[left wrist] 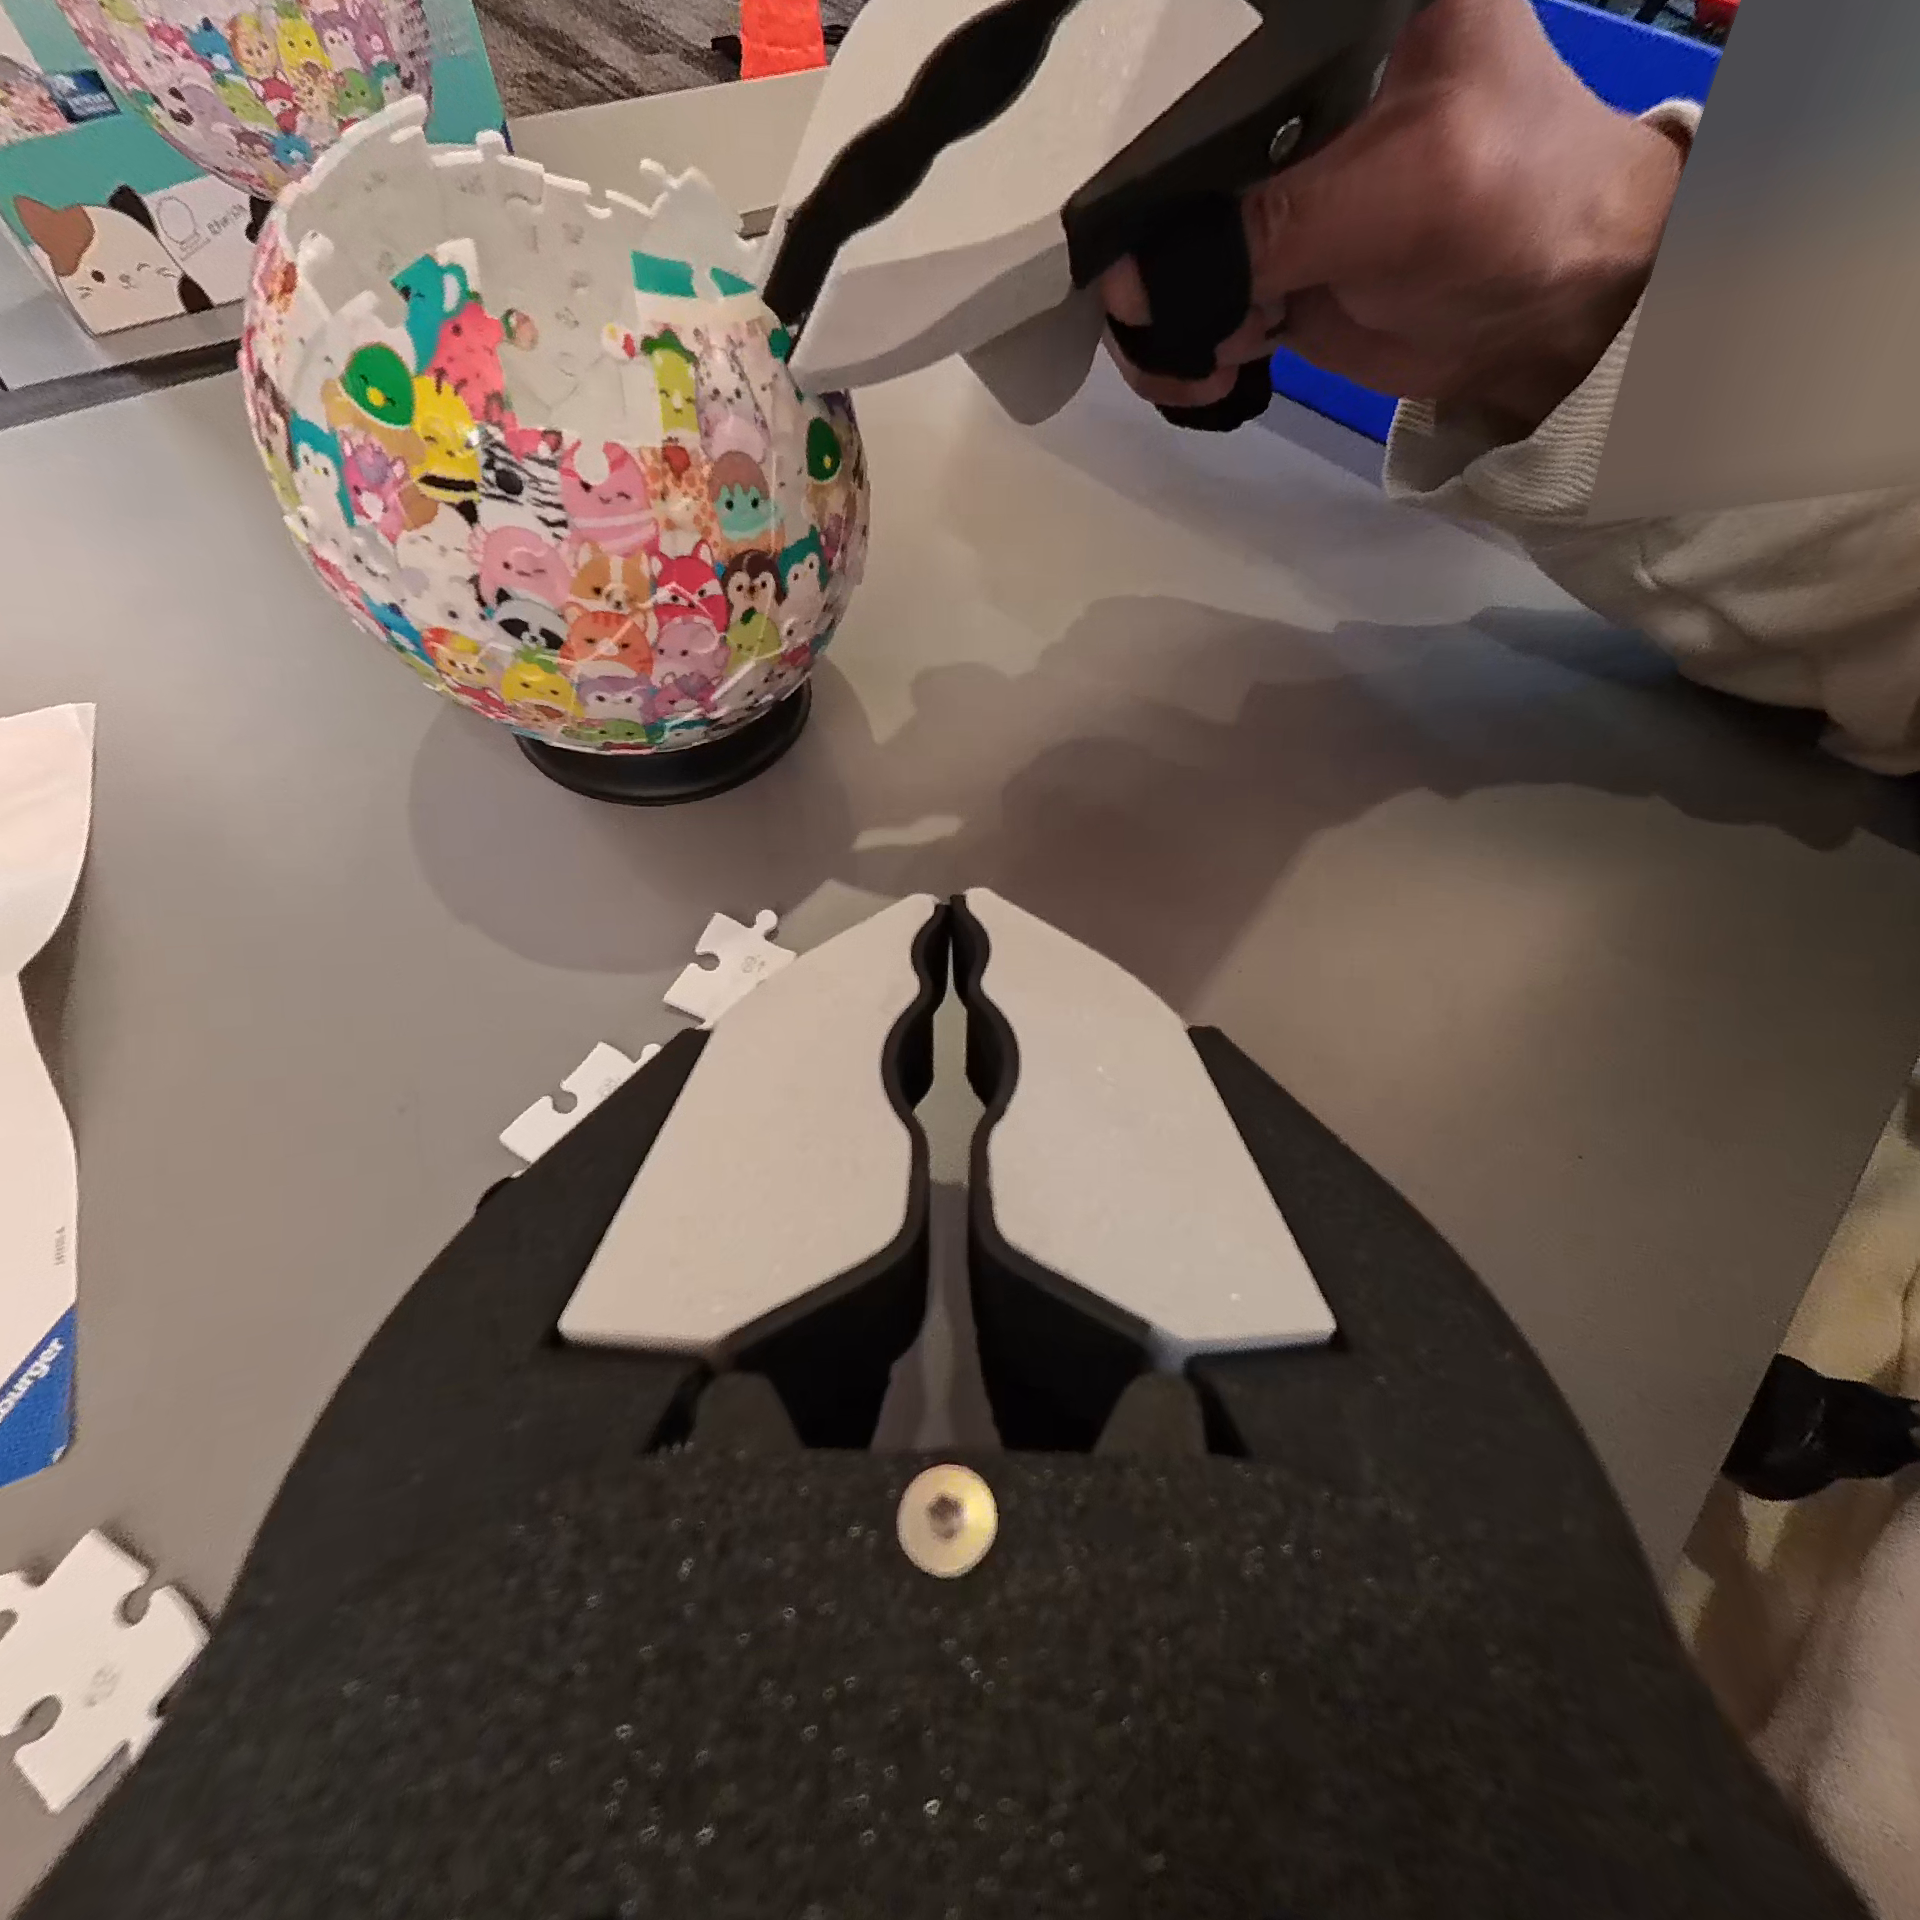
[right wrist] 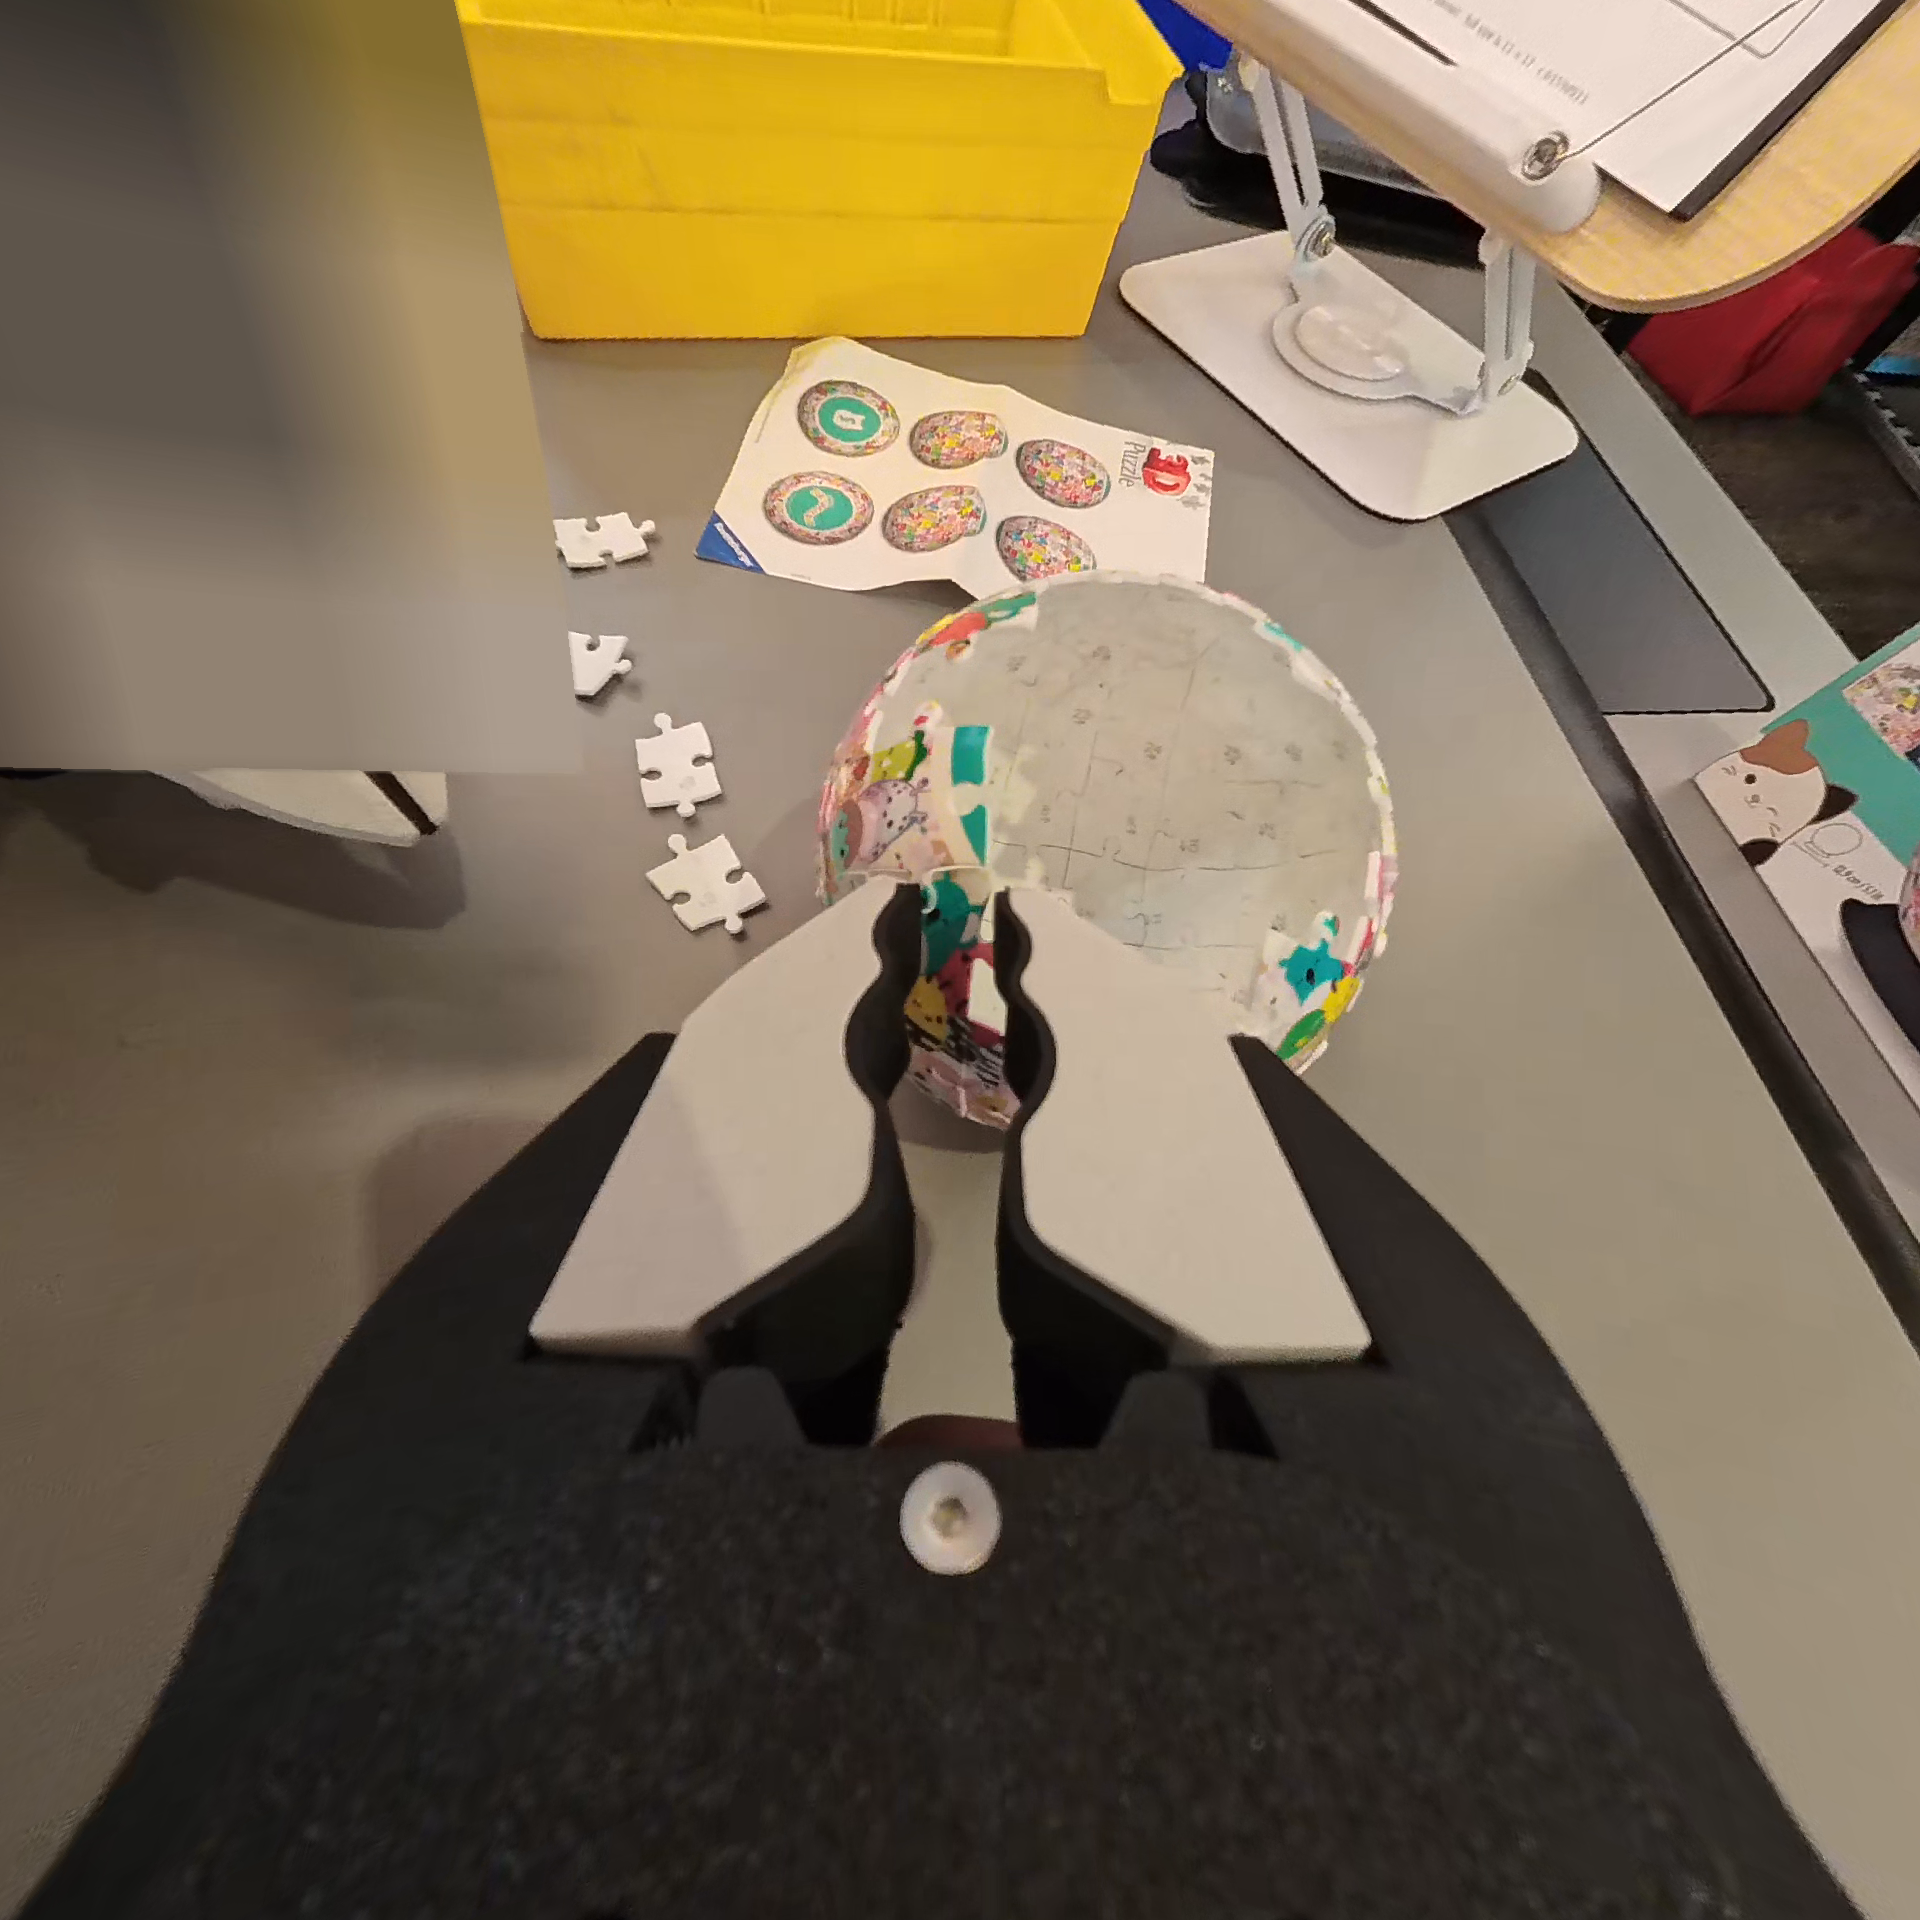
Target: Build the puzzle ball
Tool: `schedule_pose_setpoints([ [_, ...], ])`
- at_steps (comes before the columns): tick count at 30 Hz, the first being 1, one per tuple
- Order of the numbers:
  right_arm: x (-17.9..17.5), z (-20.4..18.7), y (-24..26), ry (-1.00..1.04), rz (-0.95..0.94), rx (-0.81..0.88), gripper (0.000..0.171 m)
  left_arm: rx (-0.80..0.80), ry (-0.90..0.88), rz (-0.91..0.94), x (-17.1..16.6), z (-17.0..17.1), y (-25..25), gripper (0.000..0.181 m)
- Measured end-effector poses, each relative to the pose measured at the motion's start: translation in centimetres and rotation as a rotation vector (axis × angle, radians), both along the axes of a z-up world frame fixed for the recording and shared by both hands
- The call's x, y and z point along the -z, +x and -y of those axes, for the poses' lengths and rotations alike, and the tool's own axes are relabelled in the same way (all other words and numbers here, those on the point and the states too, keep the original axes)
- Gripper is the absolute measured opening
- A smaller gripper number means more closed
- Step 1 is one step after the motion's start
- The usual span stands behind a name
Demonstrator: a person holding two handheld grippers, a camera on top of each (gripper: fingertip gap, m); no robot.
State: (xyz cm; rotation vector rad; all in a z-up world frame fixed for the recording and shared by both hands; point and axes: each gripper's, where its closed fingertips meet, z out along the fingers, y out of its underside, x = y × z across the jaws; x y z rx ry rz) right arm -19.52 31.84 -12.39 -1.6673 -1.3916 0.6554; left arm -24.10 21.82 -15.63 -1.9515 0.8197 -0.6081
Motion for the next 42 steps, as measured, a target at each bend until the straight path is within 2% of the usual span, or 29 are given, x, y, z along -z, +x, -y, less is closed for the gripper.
schedule_pose_setpoints([
  [8, 0.02, -0.12, -0.27, -0.013, -0.001, -0.015, 0.012, 0.001, -0.001, 0.003, -0.07, 0.02, 0.01, 0.000],
  [10, -0.02, -0.04, -0.32, -0.068, -0.010, -0.039, 0.021, 0.004, -0.002, 0.003, -0.05, 0.05, 0.03, 0.000],
  [12, 0.05, 0.27, -0.40, -0.146, 0.002, -0.090, 0.022, 0.007, -0.004, 0.003, -0.02, 0.10, 0.07, 0.000],
  [21, -0.06, 0.07, -0.46, -0.270, 0.060, -0.187, 0.009, 0.020, -0.014, 0.015, -0.18, 0.38, 0.06, 0.000],
  [27, 0.31, 0.31, -0.42, -0.333, 0.103, -0.226, 0.017, 0.028, -0.021, 0.016, -0.11, 0.48, -0.15, 0.000],
  [42, 0.74, 0.40, -0.93, -0.409, 0.116, -0.283, 0.010, 0.028, -0.030, 0.017, -0.03, 0.47, -0.42, 0.000],
])
